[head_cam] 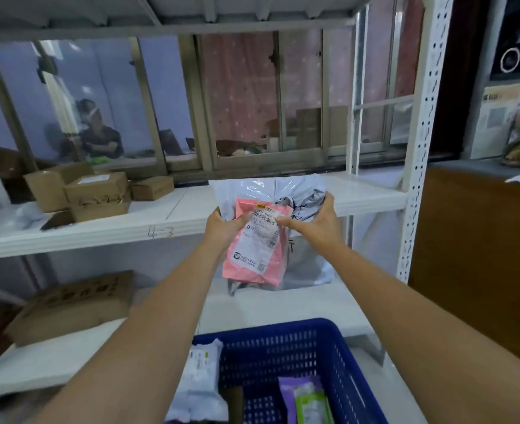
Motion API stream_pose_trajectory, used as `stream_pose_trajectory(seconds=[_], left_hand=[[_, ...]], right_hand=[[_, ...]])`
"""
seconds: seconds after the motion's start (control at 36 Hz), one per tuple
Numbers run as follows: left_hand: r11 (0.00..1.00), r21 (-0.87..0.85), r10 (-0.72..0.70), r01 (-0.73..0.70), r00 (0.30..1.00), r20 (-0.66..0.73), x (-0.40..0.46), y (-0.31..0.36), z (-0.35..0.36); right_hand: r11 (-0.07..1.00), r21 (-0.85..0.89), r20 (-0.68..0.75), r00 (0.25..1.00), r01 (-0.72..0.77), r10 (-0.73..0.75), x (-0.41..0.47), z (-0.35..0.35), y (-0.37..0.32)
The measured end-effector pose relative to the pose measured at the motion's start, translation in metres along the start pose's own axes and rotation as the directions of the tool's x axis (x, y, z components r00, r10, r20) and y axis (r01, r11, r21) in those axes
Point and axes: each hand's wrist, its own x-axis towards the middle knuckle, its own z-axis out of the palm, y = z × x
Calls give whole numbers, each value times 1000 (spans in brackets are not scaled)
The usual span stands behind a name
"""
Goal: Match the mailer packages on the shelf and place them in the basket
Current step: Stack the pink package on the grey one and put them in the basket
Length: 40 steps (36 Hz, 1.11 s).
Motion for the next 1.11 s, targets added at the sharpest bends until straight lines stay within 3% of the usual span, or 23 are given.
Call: stream_pose_trajectory(seconds=[0.28, 0.47, 0.58, 0.64, 0.89, 1.11], left_hand=[[985, 85, -154, 153, 988, 9, -81, -67, -3], [952, 171, -259, 252, 966, 18, -98, -149, 11], [845, 460, -287, 272, 957, -38, -98, -212, 14], [814, 515, -286, 267, 957, -43, -97, -247, 17], [676, 625, -434, 390, 896, -89, -102, -389, 25], [520, 692, -556, 501, 814, -171, -109, -481, 35]], right_hand=[[988, -77, 41, 990, -132, 135, -100, -24, 36], [961, -120, 58, 964, -251, 259, -146, -29, 109], [909, -171, 103, 911, -380, 400, -165, -26, 164], [888, -187, 98, 892, -419, 441, -173, -22, 195], [781, -269, 91, 793, -563, 603, -216, 0, 324], [624, -392, 132, 630, -676, 765, -241, 19, 400]])
